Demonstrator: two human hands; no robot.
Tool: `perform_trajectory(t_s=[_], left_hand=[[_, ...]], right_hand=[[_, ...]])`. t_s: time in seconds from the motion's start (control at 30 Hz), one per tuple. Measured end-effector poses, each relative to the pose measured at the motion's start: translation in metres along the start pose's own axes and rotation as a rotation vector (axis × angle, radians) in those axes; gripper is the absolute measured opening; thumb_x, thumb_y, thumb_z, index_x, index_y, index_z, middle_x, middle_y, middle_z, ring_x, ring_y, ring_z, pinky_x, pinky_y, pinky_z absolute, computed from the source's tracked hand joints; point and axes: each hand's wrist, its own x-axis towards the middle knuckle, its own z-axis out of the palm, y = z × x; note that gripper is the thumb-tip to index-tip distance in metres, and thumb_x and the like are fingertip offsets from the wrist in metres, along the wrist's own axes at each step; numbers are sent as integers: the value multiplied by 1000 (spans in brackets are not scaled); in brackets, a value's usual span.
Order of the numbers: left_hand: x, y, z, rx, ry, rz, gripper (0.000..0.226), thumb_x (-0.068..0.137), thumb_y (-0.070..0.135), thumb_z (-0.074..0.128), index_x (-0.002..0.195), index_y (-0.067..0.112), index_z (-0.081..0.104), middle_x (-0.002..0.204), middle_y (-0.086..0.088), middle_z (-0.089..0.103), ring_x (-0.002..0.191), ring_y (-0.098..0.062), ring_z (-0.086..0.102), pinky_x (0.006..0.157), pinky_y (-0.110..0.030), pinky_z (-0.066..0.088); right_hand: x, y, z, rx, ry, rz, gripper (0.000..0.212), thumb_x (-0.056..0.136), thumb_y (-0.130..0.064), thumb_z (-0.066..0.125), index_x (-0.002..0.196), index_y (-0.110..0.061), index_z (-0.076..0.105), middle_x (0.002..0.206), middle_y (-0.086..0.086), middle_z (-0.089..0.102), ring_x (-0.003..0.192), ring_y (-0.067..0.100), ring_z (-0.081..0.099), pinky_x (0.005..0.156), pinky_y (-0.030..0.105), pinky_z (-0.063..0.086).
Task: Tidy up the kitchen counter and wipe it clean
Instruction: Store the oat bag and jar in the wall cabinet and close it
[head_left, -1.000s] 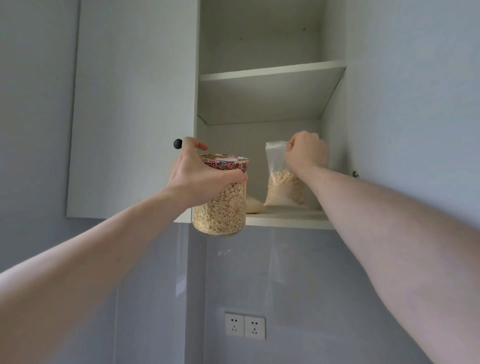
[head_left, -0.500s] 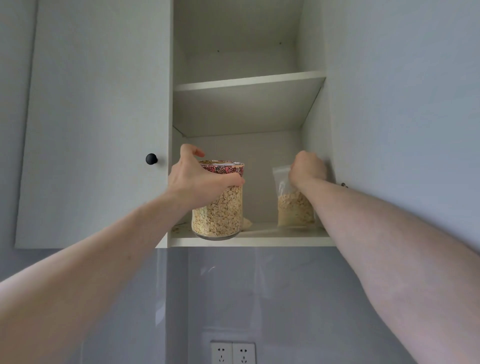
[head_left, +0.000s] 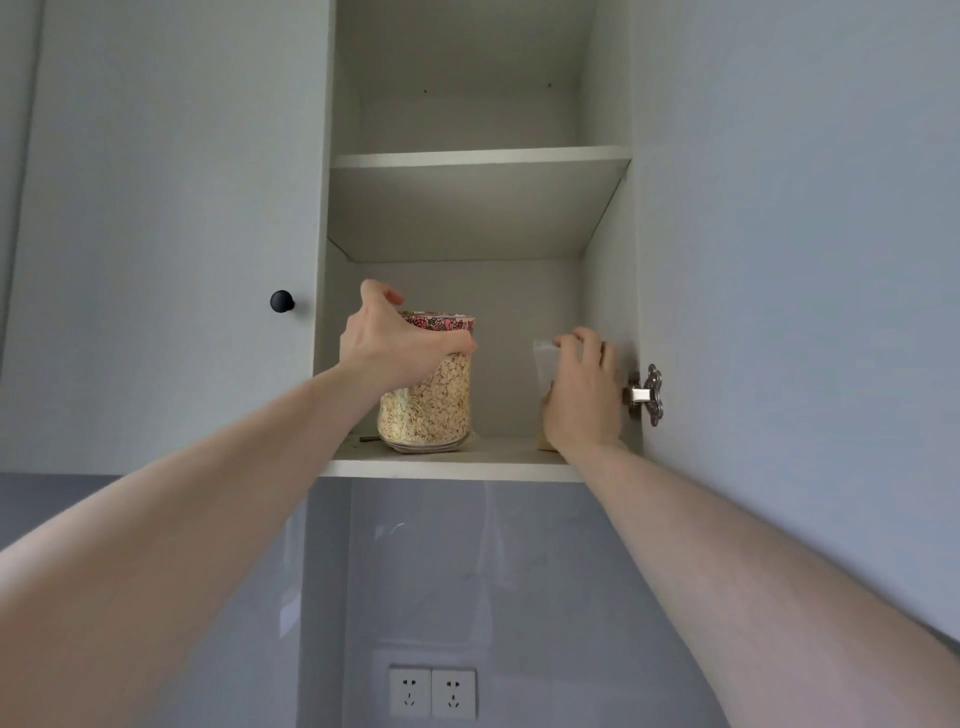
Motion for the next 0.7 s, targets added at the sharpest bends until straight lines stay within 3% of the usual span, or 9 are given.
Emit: perform_trajectory(t_s=[0.13, 0.27, 0.33, 0.43, 0.53, 0.7], left_hand=[[-1, 2, 6, -17, -12, -27, 102, 53, 57, 91, 134, 24, 39, 113, 2, 51, 96, -19, 54, 76, -33, 48], [-1, 5, 17, -29, -35, -51, 103, 54, 57, 91, 136, 24, 38, 112, 2, 51, 96, -20, 55, 77, -35, 53], [-1, 7, 24, -29, -43, -55, 104, 53, 57, 91, 136, 24, 38, 112, 2, 51, 97, -20, 55, 81, -37, 56], [0, 9, 36, -24, -63, -58, 104, 53, 58, 90, 136, 24, 37, 112, 2, 51, 98, -21, 56, 80, -37, 55], [1, 9, 50, -13, -86, -50, 103, 53, 60, 89, 134, 24, 38, 113, 2, 53, 97, -20, 57, 77, -36, 53], [5, 5, 68, -36, -108, -56, 103, 54, 62, 89, 134, 24, 37, 114, 2, 55, 95, -17, 57, 72, -33, 49]], right_hand=[[-24, 7, -3, 61, -64, -55, 62, 68, 7, 72, 122, -16, 56, 140, 6, 42, 124, 30, 40, 91, 44, 51], [-31, 11, -6, 212, -169, -83, 52, 71, 10, 64, 116, -16, 59, 130, 1, 45, 121, 26, 42, 86, 38, 51], [-35, 13, -4, 268, -200, -84, 42, 76, 7, 62, 112, -16, 60, 124, -1, 48, 116, 24, 45, 86, 33, 47], [-43, 15, -1, 317, -222, -43, 22, 86, -2, 55, 99, -19, 62, 112, -5, 52, 109, 21, 48, 78, 38, 51], [-44, 17, 0, 304, -275, -33, 16, 89, -8, 53, 94, -21, 62, 106, -8, 51, 103, 16, 51, 70, 43, 55], [-44, 14, -2, 269, -282, 8, 14, 92, -19, 49, 98, -24, 60, 110, -7, 52, 101, 17, 52, 69, 43, 56]])
